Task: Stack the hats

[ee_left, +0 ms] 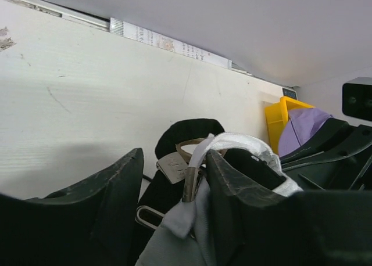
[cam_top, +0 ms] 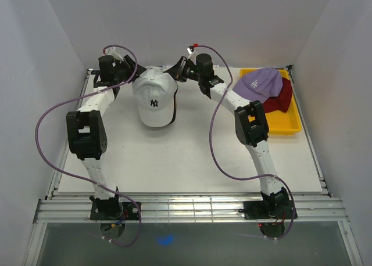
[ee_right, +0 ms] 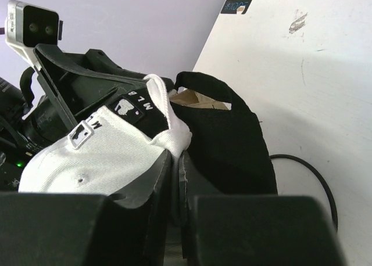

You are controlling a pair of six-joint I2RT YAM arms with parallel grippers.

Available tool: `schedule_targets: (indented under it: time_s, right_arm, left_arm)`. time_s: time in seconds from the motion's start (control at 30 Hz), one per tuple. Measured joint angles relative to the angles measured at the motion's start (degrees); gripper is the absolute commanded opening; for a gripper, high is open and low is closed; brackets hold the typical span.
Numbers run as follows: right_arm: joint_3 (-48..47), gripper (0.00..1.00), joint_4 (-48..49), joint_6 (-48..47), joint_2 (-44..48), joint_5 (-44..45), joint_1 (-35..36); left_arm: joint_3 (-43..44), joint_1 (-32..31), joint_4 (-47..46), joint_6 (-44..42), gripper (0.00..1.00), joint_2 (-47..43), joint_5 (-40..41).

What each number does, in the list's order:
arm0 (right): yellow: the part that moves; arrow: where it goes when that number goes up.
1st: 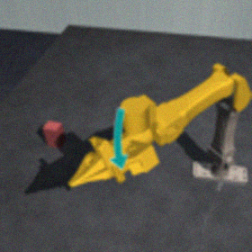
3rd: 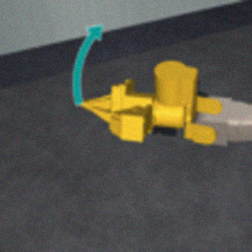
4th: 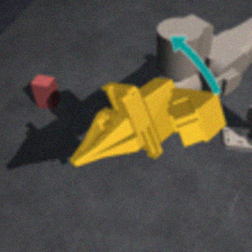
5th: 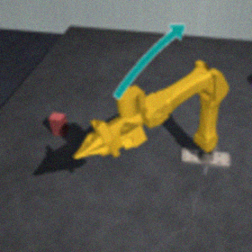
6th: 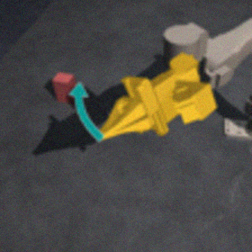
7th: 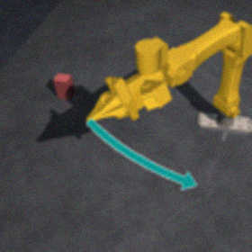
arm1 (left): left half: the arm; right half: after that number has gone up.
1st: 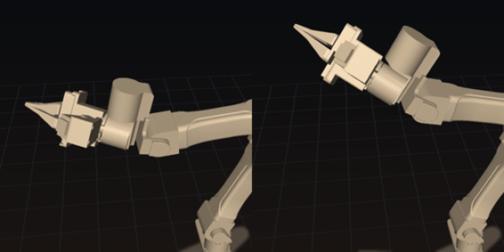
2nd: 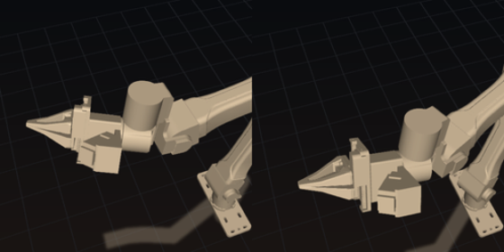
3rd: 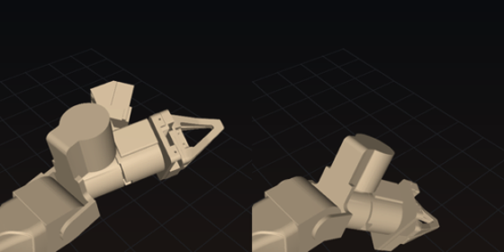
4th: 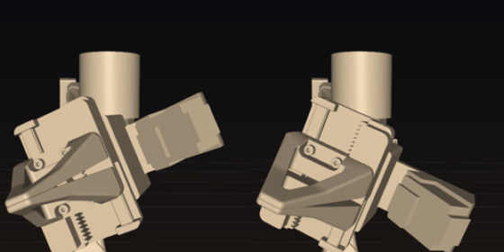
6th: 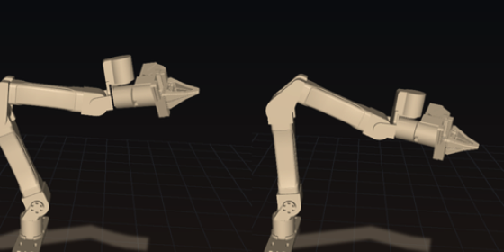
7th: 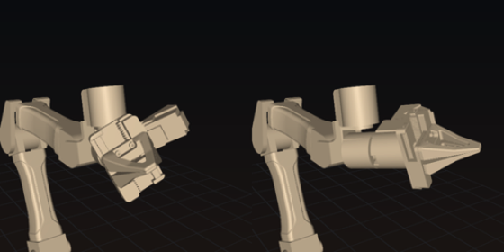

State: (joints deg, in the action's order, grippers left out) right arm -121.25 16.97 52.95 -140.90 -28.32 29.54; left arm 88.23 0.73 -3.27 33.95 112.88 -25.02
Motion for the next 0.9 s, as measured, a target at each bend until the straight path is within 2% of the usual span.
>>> schedule_targets:
  time_s: [0.43, 0.47, 0.7, 0.9]
  right_arm:
    - [1.0, 0.16, 2.9, -1.5, 0.0, -2.5, -0.7]
    - [1.0, 0.16, 3.0, -1.7, 0.0, -2.5, -0.7]
    - [1.2, 0.17, 2.9, -2.8, 0.0, -3.2, -1.1]
    - [1.2, 0.17, 3.0, -3.9, 0.0, -3.4, -1.1]
  left_arm:
    - [3.0, -0.1, 8.5, -2.7, 0.66, -0.9, 2.1]
    - [3.5, -0.1, 9.3, -2.8, 0.79, -0.9, 2.2]
    - [5.1, 0.3, 12.2, -2.9, 0.8, -0.9, 3.0]
    - [2.9, 1.4, 9.2, 0.0, 0.81, -1.3, 0.3]
